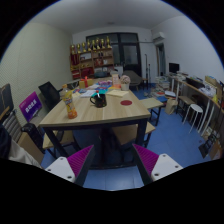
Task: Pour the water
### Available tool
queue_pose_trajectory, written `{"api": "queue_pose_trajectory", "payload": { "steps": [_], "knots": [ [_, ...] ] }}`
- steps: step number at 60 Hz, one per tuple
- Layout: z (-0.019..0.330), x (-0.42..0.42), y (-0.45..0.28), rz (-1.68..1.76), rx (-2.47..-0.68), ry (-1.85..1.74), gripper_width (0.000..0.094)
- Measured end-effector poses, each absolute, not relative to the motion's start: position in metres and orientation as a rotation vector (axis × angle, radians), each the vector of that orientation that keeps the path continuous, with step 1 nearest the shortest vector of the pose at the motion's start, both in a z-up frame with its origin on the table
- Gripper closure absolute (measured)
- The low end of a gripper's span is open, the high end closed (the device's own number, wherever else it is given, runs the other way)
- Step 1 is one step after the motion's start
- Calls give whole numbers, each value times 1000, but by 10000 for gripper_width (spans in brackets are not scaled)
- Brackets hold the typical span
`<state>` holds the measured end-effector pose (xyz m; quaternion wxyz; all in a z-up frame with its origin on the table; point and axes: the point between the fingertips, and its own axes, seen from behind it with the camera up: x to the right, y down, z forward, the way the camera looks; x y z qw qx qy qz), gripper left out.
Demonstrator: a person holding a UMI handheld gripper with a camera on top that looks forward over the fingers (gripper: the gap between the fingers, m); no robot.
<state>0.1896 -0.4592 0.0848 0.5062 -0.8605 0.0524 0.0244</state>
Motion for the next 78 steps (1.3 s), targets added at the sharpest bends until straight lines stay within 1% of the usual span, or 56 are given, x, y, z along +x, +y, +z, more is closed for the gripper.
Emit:
{"api": "queue_pose_trajectory", "payload": {
  "steps": [5,10,19,24,31,38,44,51,58,59,63,64,78],
  "knots": [
    [87,188,-462,43,-2075,138,118],
    [89,174,-447,58,-2059,134,117],
    [99,123,-398,106,-2010,68,114],
    [99,94,-358,123,-1980,48,120],
    [101,43,-281,152,-1911,48,119],
    [95,-4,-200,120,-1862,45,118],
    [81,-35,-139,100,-1838,42,122],
    [65,-57,-93,87,-1824,70,129],
    [65,-66,-58,42,-1791,79,131],
    [66,-67,-54,30,-1786,74,116],
    [66,-69,-45,-30,-1784,64,418],
    [64,-65,-39,-43,-1783,66,459],
    [63,-67,-32,-114,-1800,59,519]
  ]
}}
